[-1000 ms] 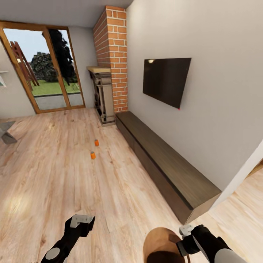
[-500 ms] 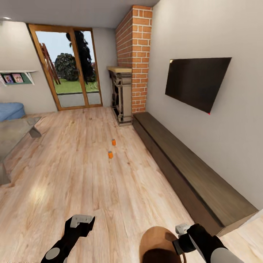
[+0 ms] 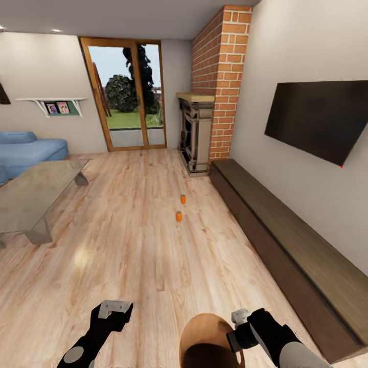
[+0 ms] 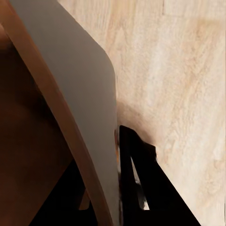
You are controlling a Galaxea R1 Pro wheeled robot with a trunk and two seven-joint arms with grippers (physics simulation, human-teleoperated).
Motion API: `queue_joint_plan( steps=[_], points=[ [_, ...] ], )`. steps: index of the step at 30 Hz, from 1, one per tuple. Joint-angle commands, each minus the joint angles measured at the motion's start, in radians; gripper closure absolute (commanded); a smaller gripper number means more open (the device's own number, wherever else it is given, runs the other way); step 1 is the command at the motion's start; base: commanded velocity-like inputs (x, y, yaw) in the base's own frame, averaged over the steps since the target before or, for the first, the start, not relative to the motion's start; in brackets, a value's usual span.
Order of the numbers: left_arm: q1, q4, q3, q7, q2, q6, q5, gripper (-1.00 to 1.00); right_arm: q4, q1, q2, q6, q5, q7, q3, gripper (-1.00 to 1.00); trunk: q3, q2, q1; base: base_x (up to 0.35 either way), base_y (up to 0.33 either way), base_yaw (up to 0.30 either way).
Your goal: Put the three can of soda from the living room inside the tash can in the kitchen.
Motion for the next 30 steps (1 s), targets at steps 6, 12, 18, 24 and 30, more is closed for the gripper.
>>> queue_joint_plan(
  steps=[6, 12, 18, 24, 30],
  points=[
    [0.000, -0.001, 0.000, -0.001, 0.000, 0.000, 0.004, -1.00, 0.001, -0.032, 0.011, 0.023, -0.011, 0.005, 0.004, 1.00, 0.000, 0.000, 0.000, 0.001, 0.295, 0.232],
    [0.000, -0.001, 0.001, -0.001, 0.000, 0.000, 0.003, -1.00, 0.002, -0.068, 0.010, 0.087, -0.011, 0.005, 0.007, 1.00, -0.002, 0.000, 0.000, 0.065, 0.270, 0.216],
    [0.000, -0.001, 0.002, -0.003, 0.000, 0.001, 0.005, -1.00, 0.004, -0.073, 0.011, 0.096, -0.011, 0.005, 0.008, 1.00, -0.004, 0.000, 0.000, 0.146, 0.262, 0.188],
    [0.000, -0.001, 0.001, -0.003, 0.000, 0.001, 0.004, -1.00, 0.004, -0.069, 0.000, 0.073, -0.011, 0.006, 0.004, 1.00, -0.006, 0.000, 0.000, 0.130, 0.297, 0.182],
    [0.000, -0.001, 0.002, -0.003, 0.000, 0.002, 0.006, -1.00, 0.004, -0.066, -0.019, 0.058, -0.011, 0.005, 0.004, 1.00, -0.007, 0.000, 0.000, 0.161, 0.298, 0.177]
  ],
)
